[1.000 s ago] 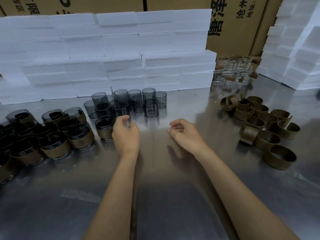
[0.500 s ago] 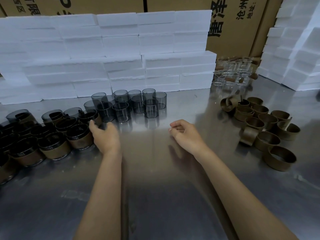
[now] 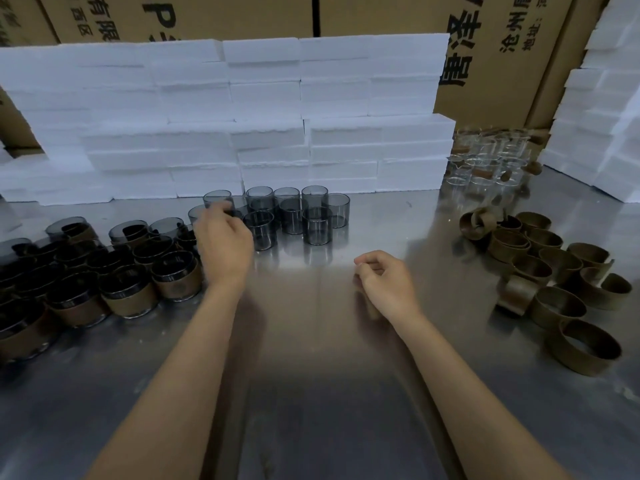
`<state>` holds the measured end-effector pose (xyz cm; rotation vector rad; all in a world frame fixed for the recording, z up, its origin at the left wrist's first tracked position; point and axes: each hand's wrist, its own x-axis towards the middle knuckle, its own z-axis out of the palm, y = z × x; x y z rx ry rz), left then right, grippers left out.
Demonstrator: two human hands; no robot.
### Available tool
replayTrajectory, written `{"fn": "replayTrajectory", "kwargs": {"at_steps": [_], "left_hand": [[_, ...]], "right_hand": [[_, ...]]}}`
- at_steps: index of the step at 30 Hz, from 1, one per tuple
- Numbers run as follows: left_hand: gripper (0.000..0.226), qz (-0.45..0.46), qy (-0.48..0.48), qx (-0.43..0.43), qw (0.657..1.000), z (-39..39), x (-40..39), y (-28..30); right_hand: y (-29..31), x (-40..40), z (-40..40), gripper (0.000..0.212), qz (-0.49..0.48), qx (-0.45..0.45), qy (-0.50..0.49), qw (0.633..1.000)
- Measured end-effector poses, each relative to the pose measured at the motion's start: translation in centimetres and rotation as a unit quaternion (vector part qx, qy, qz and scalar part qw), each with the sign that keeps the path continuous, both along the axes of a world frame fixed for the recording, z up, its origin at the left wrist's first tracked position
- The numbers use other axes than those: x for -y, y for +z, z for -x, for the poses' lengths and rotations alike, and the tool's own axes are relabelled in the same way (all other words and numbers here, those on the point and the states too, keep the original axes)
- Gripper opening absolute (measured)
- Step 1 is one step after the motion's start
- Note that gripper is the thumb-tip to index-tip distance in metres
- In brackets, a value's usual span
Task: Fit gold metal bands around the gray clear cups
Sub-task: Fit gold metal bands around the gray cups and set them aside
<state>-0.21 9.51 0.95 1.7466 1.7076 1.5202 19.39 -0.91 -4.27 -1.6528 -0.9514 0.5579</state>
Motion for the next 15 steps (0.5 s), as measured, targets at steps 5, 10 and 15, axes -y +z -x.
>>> {"fn": "replayTrajectory", "kwargs": {"at_steps": [5, 10, 15], "left_hand": [[0.033, 0.148, 0.05, -0.251, 0.955, 3.4, -7.0, 4.9], [0.049, 0.287, 0.02, -0.341, 0.895, 5.1, -9.8, 4.0], [0.048, 0.255, 0.021, -0.353, 0.9, 4.9, -10.1, 2.2]], "right_hand": [[-0.3, -0.5, -0.2, 0.026, -0.006, -0.01, -0.005, 1.0], [-0.3, -0.8, -0.3, 0.024, -0.008, 0.01, -0.006, 1.0], [-0.4, -1.1, -0.5, 0.024, -0.003, 0.014, -0.008, 1.0]]}}
